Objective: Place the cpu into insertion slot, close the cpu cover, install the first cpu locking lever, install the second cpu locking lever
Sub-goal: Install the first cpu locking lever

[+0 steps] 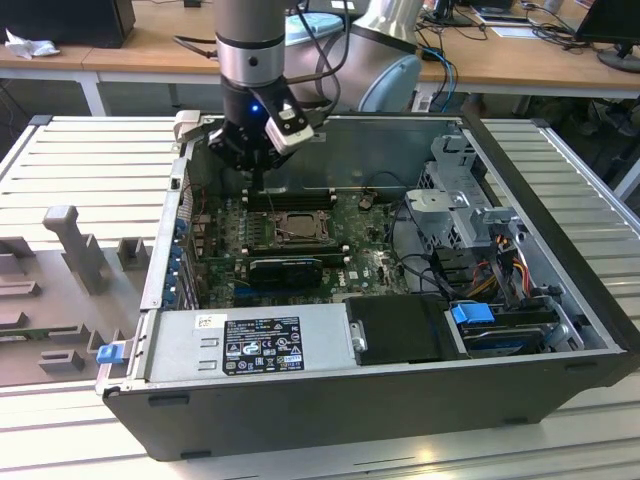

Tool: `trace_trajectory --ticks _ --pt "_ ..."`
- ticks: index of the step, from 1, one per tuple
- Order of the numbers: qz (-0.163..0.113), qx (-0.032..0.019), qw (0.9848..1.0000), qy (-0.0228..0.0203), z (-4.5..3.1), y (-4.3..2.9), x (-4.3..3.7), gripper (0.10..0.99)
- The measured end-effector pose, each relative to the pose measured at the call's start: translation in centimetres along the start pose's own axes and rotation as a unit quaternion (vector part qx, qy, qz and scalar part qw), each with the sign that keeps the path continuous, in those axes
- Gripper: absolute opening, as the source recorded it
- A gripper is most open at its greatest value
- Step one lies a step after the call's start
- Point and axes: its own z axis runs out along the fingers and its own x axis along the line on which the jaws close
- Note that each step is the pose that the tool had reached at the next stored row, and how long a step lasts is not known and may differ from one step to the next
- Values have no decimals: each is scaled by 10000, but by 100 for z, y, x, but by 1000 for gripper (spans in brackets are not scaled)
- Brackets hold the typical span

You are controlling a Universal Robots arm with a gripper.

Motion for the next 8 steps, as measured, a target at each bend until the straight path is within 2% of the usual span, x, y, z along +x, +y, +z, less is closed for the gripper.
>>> trace_trajectory --ticks 8 --pt "-1 0 10000 1 4 2 -81 106"
